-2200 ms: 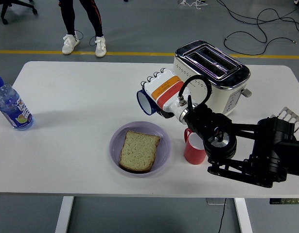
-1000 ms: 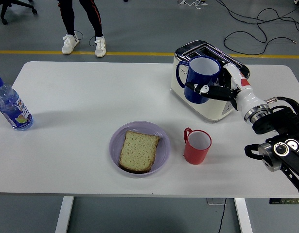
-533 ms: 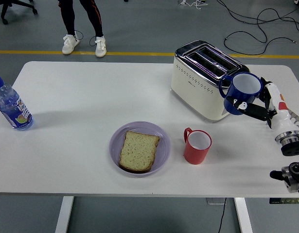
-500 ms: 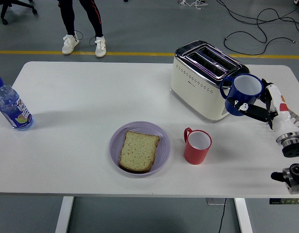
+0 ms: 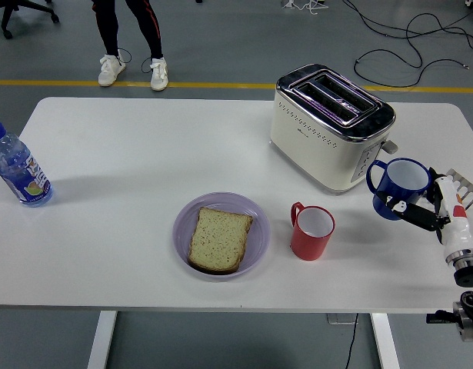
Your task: Pick up the cup,pour liquid into bread,place the cup on the desk
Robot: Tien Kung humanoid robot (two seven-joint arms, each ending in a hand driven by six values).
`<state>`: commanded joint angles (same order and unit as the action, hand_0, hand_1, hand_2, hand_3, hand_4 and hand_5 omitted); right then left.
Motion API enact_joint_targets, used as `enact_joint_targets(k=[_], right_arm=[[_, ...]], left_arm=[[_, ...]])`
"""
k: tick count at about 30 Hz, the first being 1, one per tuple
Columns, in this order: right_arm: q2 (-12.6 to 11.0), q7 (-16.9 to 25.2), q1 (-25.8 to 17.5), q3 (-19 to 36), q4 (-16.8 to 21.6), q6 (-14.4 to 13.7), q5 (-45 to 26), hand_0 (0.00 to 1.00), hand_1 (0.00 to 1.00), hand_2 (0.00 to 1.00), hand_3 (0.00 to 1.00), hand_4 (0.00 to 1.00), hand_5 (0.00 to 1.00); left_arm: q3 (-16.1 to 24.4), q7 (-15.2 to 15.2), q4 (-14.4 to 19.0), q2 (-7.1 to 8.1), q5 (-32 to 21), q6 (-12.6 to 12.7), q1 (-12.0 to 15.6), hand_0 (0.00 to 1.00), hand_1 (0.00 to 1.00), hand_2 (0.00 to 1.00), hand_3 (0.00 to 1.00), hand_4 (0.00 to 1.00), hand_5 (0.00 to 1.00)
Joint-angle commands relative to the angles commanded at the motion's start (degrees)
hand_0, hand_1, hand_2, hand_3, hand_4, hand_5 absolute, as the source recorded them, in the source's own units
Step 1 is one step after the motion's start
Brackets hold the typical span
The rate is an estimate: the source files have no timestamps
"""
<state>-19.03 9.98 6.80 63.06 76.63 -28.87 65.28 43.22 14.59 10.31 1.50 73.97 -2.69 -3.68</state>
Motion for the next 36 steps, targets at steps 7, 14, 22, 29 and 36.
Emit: enact_joint_targets(k=[7, 14, 22, 29, 36], right_arm=[[3.11, 3.31, -1.68, 2.24, -3.77, -0.89, 0.31, 0.426, 0.382, 0.525, 0.559, 0.529, 0.002], [4.47, 5.73, -1.43, 1.91, -7.88, -0.78, -1.29, 0.483, 0.429, 0.552, 0.567, 0.540, 0.002], [5.21, 9.91, -0.36, 0.25, -12.35, -0.75, -1.00, 0.512, 0.456, 0.561, 0.570, 0.549, 0.002], [5.91, 12.30, -0.30, -0.35, -14.54, -1.21, -2.16, 0.520, 0.463, 0.563, 0.570, 0.552, 0.002], [6.54, 13.08, -0.41, -0.51, -15.70, -1.28, -2.57, 0.524, 0.466, 0.565, 0.571, 0.562, 0.002]], left_arm=[[0.04, 0.03, 0.00, -0.06, 0.22, 0.00, -0.01, 0.655, 0.691, 0.711, 0.597, 0.308, 0.900], [-0.61, -0.10, 0.00, 0.04, -0.57, 0.12, -0.15, 0.655, 0.691, 0.711, 0.597, 0.308, 0.901], [-0.33, -0.05, 0.00, 0.00, -0.28, 0.04, -0.61, 0.655, 0.691, 0.711, 0.597, 0.308, 0.901], [-0.67, -0.14, 0.00, -0.12, -0.82, 0.08, -0.70, 0.655, 0.691, 0.711, 0.597, 0.308, 0.901], [-0.81, -0.14, 0.00, -0.21, -0.99, 0.05, -0.68, 0.655, 0.691, 0.711, 0.597, 0.309, 0.902]])
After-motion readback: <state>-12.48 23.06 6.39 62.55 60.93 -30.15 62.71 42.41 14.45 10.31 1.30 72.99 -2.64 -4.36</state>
